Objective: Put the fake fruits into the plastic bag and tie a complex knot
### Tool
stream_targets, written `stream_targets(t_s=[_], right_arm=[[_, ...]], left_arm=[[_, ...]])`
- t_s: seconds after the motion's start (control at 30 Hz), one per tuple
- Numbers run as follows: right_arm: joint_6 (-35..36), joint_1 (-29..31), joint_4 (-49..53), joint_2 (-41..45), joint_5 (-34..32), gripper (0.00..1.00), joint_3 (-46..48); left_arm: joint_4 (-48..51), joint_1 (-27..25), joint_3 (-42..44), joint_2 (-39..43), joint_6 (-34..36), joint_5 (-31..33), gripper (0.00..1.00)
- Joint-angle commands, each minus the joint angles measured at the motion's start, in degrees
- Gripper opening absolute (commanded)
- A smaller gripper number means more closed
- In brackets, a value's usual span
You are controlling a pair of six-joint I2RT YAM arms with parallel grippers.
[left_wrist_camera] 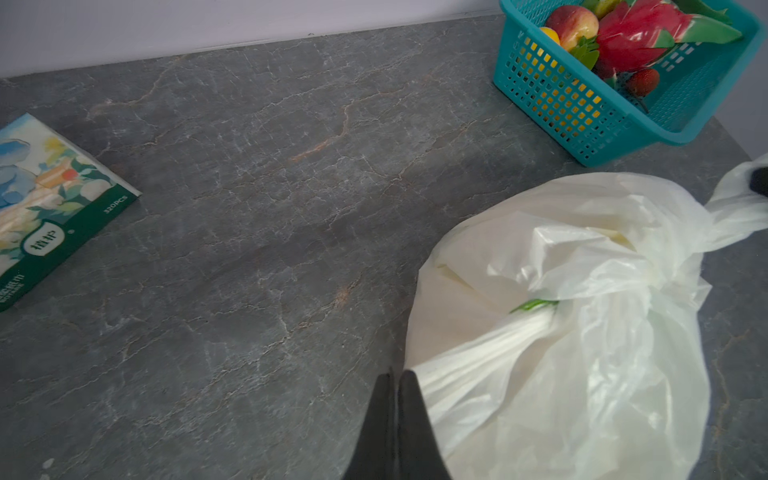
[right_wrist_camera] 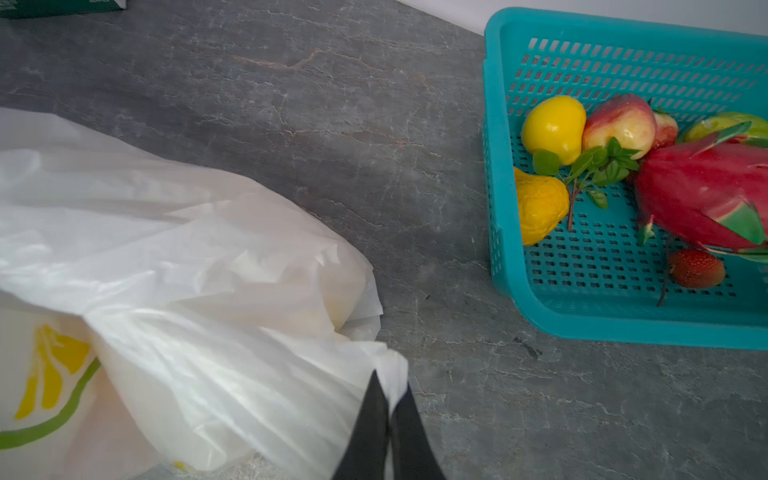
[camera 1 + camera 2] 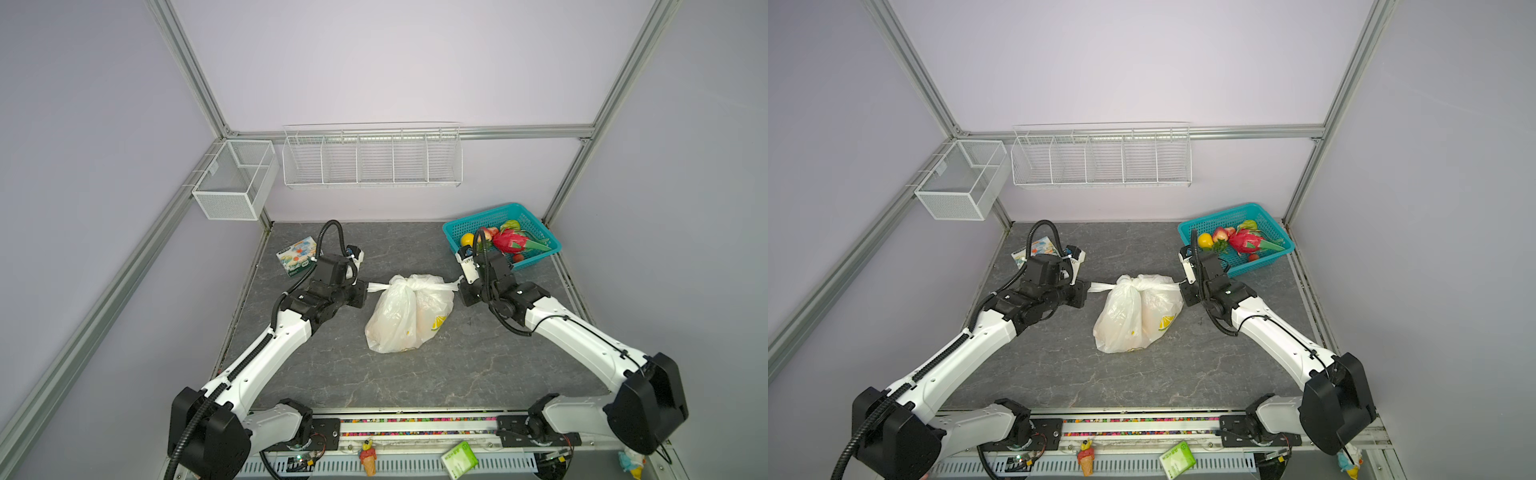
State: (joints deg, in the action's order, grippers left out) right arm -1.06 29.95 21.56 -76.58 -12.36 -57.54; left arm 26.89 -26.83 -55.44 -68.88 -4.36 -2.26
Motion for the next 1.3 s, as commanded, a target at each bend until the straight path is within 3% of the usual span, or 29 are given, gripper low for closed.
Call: stream_targets(t_s=[0.0, 0.43, 0.5, 0.6, 0.67, 0.77, 0.87, 0.97, 1.03, 1.2, 1.27], right_arm=[[0.9, -6.3, 10.5, -1.5, -25.5, 0.07, 2.9], [1.0, -5.6, 9.1, -5.2, -29.5, 0.07, 3.5], [1.2, -5.1, 8.7, -4.6, -28.7, 0.07, 3.2], [2.1, -3.6, 7.0, -1.6, -23.9, 0.07, 3.0], [1.9, -3.1, 6.1, 0.8, -17.3, 0.18, 2.5], [1.1, -2.9, 4.7, 4.6, -7.8, 0.47, 2.5], [0.1, -2.9, 4.0, 8.3, -2.1, 0.66, 2.3], [-0.6, -3.1, 2.8, 11.7, -1.4, 0.77, 2.5], [-0.9, -3.3, 2.0, 13.3, -3.8, 0.84, 2.7], [-2.3, -4.5, -2.2, 16.2, -12.8, 1.0, 5.4], [-2.6, -5.4, -3.3, 16.3, -14.0, 0.93, 6.3]], left_arm=[[8.1, 3.8, 2.0, 0.5, 2.9, 23.2, 0.0], [10.6, 0.5, 1.6, -2.8, 3.5, 27.3, 0.0], [12.1, 0.4, 0.1, -3.2, 0.6, 27.0, 0.0], [10.6, 0.5, -0.9, -1.8, -0.8, 20.1, 0.0], [7.2, 0.4, 0.1, 0.2, -1.5, 12.9, 0.02], [3.9, 0.4, 1.4, 3.5, -4.2, 6.4, 0.35], [1.4, 0.5, 2.2, 7.3, -7.3, 4.3, 0.64], [-3.0, 0.5, 3.8, 12.4, -10.6, 5.6, 0.94], [-7.6, 0.5, 6.0, 16.0, -12.8, 8.8, 0.99], [-22.4, 0.5, 15.9, 24.8, -16.8, 21.5, 0.99], [-30.2, 0.5, 21.6, 28.3, -16.8, 24.3, 0.99]])
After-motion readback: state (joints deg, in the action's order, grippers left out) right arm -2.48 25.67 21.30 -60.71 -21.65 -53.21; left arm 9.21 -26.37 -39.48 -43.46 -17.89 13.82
